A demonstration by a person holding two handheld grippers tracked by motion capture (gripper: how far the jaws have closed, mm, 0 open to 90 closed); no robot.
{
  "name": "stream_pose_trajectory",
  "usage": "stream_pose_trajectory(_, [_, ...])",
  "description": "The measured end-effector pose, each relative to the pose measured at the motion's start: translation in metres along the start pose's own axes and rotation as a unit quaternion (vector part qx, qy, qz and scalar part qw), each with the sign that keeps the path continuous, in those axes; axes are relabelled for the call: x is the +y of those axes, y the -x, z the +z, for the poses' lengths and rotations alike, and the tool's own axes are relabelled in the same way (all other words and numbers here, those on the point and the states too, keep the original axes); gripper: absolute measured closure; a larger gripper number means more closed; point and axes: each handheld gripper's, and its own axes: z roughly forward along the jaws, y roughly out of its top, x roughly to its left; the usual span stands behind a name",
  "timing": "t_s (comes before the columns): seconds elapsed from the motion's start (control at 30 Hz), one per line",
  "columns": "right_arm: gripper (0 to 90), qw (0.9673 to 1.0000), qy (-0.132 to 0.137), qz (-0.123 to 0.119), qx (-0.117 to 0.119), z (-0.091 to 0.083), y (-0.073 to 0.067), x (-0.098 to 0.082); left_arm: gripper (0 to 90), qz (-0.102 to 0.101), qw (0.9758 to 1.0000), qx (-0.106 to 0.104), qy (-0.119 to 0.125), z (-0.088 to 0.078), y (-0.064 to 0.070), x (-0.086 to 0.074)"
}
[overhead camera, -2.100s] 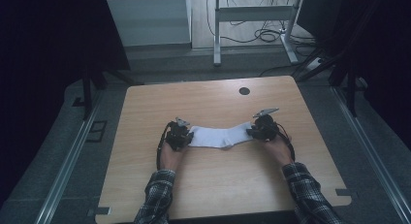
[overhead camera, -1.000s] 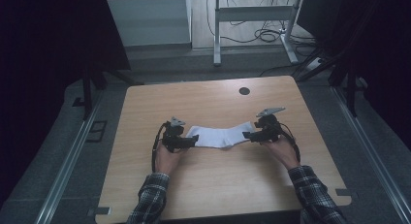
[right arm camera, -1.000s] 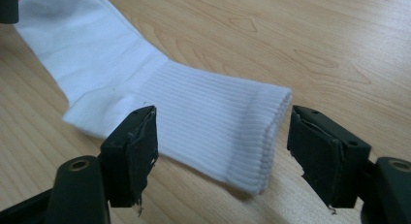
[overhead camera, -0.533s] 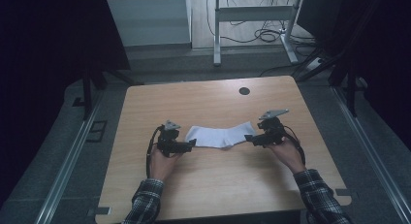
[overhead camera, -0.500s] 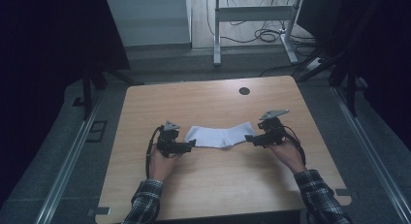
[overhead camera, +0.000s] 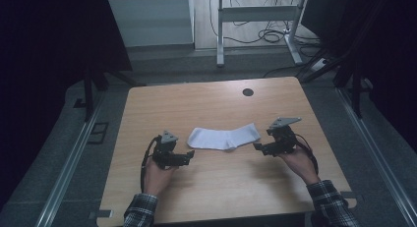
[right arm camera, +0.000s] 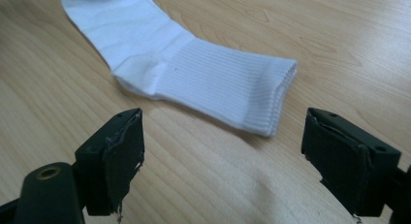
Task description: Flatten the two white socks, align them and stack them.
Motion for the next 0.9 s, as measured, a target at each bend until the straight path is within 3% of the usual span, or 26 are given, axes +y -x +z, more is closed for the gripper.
stream_pose_trajectory(0.4, [11.8,0.9999,0.001,-0.015,-0.001,-0.025,-0.009,-0.015,12.5,0.015,0.9998,0.01,0.001,-0.025,0.006,-0.023])
stream_pose_trajectory(0.63, [10.4,0.9999,0.001,-0.016,0.001,-0.032,-0.012,-0.031,11.3,0.021,0.9995,0.018,-0.014,-0.023,0.011,-0.042])
stream_pose_trajectory(0.9, [9.5,0.9998,-0.012,-0.014,0.003,-0.027,-0.009,-0.052,11.0,0.03,0.999,0.017,-0.027,-0.021,0.017,-0.058])
